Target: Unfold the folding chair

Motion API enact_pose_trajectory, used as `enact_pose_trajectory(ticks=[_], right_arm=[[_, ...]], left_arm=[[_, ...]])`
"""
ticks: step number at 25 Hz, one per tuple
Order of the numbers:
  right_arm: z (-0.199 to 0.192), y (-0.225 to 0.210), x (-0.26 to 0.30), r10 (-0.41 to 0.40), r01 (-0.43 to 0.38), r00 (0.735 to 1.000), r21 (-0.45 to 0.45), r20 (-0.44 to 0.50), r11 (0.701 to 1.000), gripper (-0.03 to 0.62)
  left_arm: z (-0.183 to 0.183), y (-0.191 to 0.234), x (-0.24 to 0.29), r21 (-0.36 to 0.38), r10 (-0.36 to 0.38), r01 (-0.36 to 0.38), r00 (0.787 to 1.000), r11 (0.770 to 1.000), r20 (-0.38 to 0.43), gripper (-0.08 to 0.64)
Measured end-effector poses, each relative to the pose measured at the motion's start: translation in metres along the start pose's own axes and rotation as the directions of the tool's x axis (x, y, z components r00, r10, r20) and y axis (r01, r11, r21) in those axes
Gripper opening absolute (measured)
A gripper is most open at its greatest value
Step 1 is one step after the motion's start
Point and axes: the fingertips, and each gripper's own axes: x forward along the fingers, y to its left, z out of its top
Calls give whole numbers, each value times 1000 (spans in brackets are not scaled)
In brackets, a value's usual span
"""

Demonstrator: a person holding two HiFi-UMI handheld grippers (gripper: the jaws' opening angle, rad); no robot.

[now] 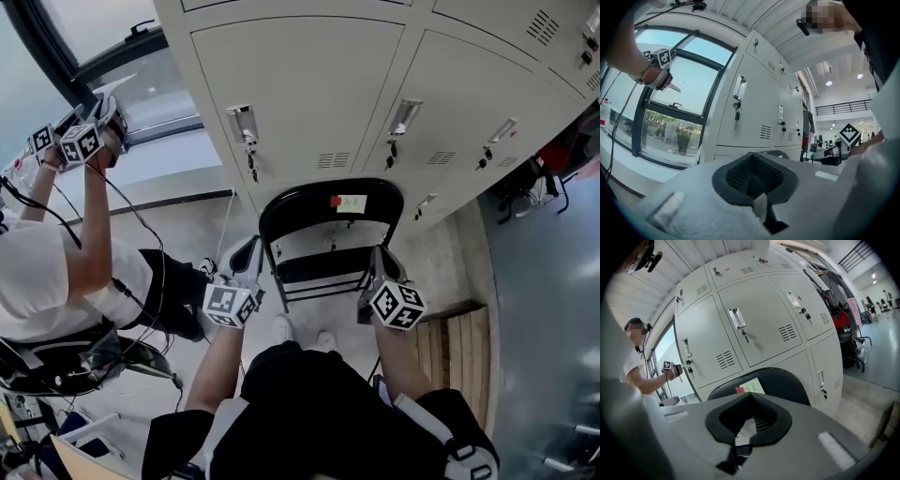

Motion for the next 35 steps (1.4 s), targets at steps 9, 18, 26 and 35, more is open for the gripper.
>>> enact_pose_trajectory(ticks=[9,18,26,35], right_arm=[[-27,1,11,-80,81,996,47,-26,996,5],[-47,14,20,-92,94,995,69,-40,993,5],[-65,6,18,-157,162,985,81,-73,983,6],[-127,-8,29,-247,295,936,177,-252,939,6]], left_arm=[[-25,28,47,62,-108,117,985,991,-132,56],[-73,43,85,32,-192,216,921,976,-340,258],[-98,39,111,-43,-345,367,823,929,-451,264],[-109,18,131,1,-390,447,782,895,-486,262]])
